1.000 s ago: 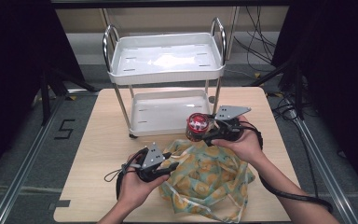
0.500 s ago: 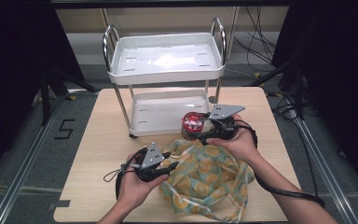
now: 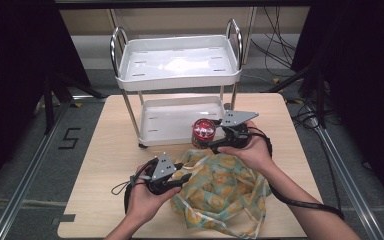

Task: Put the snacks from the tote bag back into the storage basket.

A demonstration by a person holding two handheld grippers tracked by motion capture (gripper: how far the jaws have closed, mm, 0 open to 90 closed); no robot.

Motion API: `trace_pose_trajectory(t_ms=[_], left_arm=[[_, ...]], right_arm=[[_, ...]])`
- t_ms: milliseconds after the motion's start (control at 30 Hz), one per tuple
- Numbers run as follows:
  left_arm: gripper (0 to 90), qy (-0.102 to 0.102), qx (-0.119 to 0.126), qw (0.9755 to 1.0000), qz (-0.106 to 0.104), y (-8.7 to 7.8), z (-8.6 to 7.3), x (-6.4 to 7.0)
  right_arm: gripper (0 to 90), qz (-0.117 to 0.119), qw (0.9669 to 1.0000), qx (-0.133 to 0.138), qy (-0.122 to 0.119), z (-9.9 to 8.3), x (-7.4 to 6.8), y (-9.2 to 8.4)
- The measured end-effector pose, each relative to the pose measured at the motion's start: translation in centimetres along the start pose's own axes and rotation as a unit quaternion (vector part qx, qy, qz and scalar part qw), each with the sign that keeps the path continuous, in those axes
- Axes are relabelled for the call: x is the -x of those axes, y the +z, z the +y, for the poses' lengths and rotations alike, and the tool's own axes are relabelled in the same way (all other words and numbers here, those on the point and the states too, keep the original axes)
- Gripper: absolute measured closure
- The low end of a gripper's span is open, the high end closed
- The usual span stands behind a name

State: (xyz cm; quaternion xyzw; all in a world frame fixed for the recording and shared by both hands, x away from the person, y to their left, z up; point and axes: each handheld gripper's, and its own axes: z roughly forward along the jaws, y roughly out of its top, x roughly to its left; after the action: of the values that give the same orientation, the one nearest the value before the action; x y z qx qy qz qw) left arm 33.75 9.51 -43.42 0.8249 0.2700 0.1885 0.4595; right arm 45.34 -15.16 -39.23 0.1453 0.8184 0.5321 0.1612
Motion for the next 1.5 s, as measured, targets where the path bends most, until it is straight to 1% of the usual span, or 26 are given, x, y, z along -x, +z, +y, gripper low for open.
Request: trace_pose_trajectory(t_ms=[67, 100, 167, 200, 233, 267, 300, 333, 467, 500, 567, 767, 800, 900, 933, 1033, 1067, 1167, 1200, 1233, 1267, 1300, 1333, 1433, 1467, 1500], left_arm=[[55.3, 0.001, 0.001, 1.0, -0.002, 0.0, 0.0, 0.0], [55.3, 0.009, -0.008, 0.9999, -0.005, -0.1, 0.0, -0.2], [55.3, 0.003, -0.002, 1.0, -0.003, 0.0, 0.0, -0.1], [55.2, 0.002, -0.007, 1.0, 0.0, -0.1, 0.0, -0.1], [55.2, 0.002, -0.007, 1.0, 0.0, -0.1, 0.0, -0.1], [55.3, -0.008, -0.004, 1.0, 0.002, -0.1, 0.0, 0.0], [55.2, -0.008, -0.004, 1.0, 0.002, -0.1, 0.0, 0.0], [55.2, 0.0, -0.003, 1.0, 0.002, -0.1, 0.0, -0.1], [55.2, -0.005, 0.002, 1.0, 0.003, -0.1, 0.0, 0.0], [55.2, -0.005, 0.002, 1.0, 0.003, -0.1, 0.0, 0.0], [55.2, -0.005, 0.003, 1.0, 0.004, -0.1, 0.0, 0.0], [55.1, -0.005, 0.002, 1.0, 0.004, -0.1, 0.0, 0.0], [54.9, -0.006, 0.002, 1.0, 0.005, -0.1, 0.0, 0.0], [54.7, -0.006, 0.003, 1.0, 0.005, -0.1, 0.0, 0.0], [54.7, -0.005, 0.002, 1.0, 0.004, -0.1, 0.0, 0.0], [54.7, -0.004, -0.001, 1.0, 0.003, -0.1, 0.0, -0.1], [54.7, -0.004, 0.0, 1.0, 0.004, -0.1, 0.0, -0.1], [54.6, -0.004, 0.001, 1.0, 0.005, -0.1, 0.0, -0.1], [54.6, -0.004, 0.002, 1.0, 0.006, -0.1, 0.0, -0.1], [54.6, -0.007, 0.002, 1.0, 0.007, -0.1, 0.0, 0.0], [54.6, 0.0, 0.002, 1.0, 0.006, -0.1, 0.0, -0.1], [54.5, -0.008, 0.002, 1.0, 0.006, -0.1, -0.1, -0.1], [54.5, -0.016, 0.002, 0.9999, 0.006, -0.1, -0.1, 0.0], [54.4, -0.013, 0.003, 0.9999, 0.009, -0.1, -0.1, 0.0], [54.4, -0.003, 0.002, 1.0, 0.007, -0.2, 0.0, -0.1], [54.4, -0.01, -0.005, 0.9999, 0.004, -0.3, 0.0, -0.1]], right_arm=[[26.6, 0.007, 0.9999, -0.002, 0.012, 0.0, -0.1, 0.2], [26.6, 0.007, 0.9999, -0.002, 0.012, 0.0, -0.1, 0.2], [26.5, 0.011, 0.9999, -0.002, 0.006, 0.0, 0.1, 0.3], [26.5, 0.004, 1.0, 0.001, 0.001, 0.0, 0.1, 0.5], [26.5, 0.004, 1.0, 0.001, 0.001, 0.0, 0.1, 0.5], [26.5, 0.007, 0.9999, -0.002, 0.007, -0.1, 0.1, 0.7], [26.5, 0.007, 0.9999, -0.002, 0.007, -0.1, 0.1, 0.7], [26.5, 0.009, 0.9999, -0.002, 0.007, -0.1, 0.1, 0.8], [26.5, 0.008, 1.0, -0.001, 0.0, -0.1, 0.2, 0.9], [26.6, 0.005, 0.9998, -0.004, 0.017, -0.1, 0.0, 0.8], [26.5, 0.005, 1.0, -0.004, 0.007, -0.1, 0.3, 0.8], [26.6, 0.001, 0.9999, -0.002, 0.011, 0.0, 0.4, 0.9], [26.6, 0.001, 1.0, -0.002, 0.005, 0.0, 0.6, 0.9], [26.5, -0.001, 1.0, 0.0, 0.009, 0.0, 0.6, 0.9], [26.5, 0.003, 0.9998, -0.008, 0.017, 0.1, 0.5, 0.9], [26.5, 0.002, 0.9999, 0.0, 0.01, 0.2, 0.6, 1.0], [26.6, 0.0, 1.0, 0.001, 0.003, 0.3, 0.7, 1.1], [26.6, -0.002, 0.9999, 0.0, 0.013, 0.3, 0.6, 1.1], [26.5, 0.005, 1.0, -0.005, 0.004, 0.4, 0.9, 1.1], [26.5, 0.005, 1.0, -0.005, 0.004, 0.4, 0.9, 1.1], [26.5, 0.004, 1.0, -0.001, 0.0, 0.4, 0.9, 1.2], [26.6, -0.002, 1.0, 0.001, 0.008, 0.4, 0.9, 1.3], [26.5, 0.002, 1.0, -0.001, 0.007, 0.4, 0.9, 1.3], [26.5, 0.0, 0.9999, 0.0, 0.01, 0.4, 0.9, 1.5], [26.5, -0.002, 0.9999, 0.001, 0.012, 0.4, 0.9, 1.5], [26.5, -0.001, 0.9999, 0.0, 0.011, 0.3, 0.9, 1.6]])
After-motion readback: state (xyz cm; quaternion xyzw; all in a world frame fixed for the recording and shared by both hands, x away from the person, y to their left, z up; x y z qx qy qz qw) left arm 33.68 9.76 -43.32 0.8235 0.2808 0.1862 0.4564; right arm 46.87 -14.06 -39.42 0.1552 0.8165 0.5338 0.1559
